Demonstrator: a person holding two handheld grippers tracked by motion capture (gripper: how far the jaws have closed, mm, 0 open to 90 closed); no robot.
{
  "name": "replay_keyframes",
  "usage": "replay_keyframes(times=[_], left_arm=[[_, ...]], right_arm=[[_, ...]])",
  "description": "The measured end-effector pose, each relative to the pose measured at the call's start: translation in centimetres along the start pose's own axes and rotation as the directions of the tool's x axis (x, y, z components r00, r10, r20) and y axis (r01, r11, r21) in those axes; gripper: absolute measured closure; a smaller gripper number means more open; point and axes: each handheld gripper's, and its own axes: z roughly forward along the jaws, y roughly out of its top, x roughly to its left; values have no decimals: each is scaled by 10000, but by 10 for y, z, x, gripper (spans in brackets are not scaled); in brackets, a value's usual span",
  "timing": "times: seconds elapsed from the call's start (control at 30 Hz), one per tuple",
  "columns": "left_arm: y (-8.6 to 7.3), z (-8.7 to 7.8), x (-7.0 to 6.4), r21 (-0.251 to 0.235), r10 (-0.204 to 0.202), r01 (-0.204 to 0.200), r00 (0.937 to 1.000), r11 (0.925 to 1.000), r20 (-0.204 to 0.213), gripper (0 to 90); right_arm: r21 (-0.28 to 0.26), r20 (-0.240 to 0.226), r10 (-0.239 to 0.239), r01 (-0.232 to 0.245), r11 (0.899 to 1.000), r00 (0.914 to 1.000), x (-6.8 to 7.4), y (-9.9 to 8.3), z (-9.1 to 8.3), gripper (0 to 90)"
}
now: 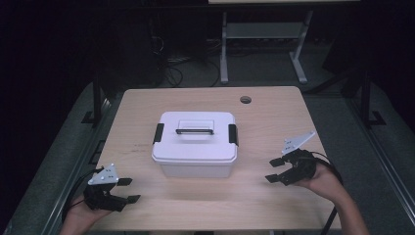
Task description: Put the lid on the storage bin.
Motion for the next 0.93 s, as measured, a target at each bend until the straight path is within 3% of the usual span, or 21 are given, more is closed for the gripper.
replay_keyframes(times=[0.63, 0.93], left_arm=[[0, 0, 0, -48, -19, 19, 10000, 10000, -19, 317], [0, 1, 1, 14, -9, 9, 10000, 10000, 19, 317]], right_arm=[[-71, -47, 345, -346, 9994, 9994, 1, -21, 3, 359], [-97, -73, 188, -188, 9998, 9998, 5, -21, 3, 361]])
